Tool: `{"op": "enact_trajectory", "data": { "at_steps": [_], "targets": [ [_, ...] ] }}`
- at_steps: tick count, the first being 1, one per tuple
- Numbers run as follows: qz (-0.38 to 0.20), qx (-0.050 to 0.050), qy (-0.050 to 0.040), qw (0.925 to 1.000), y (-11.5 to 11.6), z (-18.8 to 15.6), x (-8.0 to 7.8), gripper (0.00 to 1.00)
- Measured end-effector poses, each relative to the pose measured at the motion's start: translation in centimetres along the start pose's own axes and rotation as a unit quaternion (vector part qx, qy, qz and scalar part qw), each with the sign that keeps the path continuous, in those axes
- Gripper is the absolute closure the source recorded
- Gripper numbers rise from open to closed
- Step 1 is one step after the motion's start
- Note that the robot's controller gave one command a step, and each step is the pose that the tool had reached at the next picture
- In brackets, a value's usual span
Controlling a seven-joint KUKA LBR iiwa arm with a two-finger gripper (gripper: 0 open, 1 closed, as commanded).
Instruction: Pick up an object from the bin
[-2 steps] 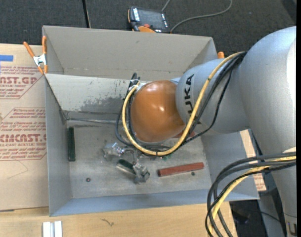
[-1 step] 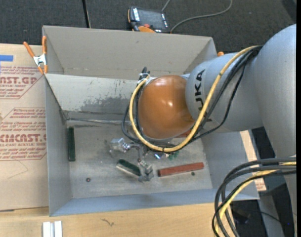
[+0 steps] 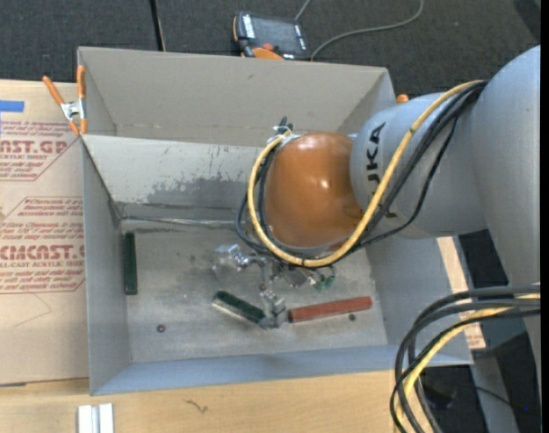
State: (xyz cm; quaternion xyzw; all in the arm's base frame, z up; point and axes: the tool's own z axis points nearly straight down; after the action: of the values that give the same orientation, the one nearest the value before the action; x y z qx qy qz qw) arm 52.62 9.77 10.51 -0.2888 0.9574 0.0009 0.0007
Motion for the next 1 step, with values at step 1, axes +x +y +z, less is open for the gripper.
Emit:
{"op": "enact_trajectory", "data": {
  "at_steps": [1],
  "targets": [
    [0.127,-0.001,0.0018,0.992,0.89,3.64,0.83,0.0]
  ]
}}
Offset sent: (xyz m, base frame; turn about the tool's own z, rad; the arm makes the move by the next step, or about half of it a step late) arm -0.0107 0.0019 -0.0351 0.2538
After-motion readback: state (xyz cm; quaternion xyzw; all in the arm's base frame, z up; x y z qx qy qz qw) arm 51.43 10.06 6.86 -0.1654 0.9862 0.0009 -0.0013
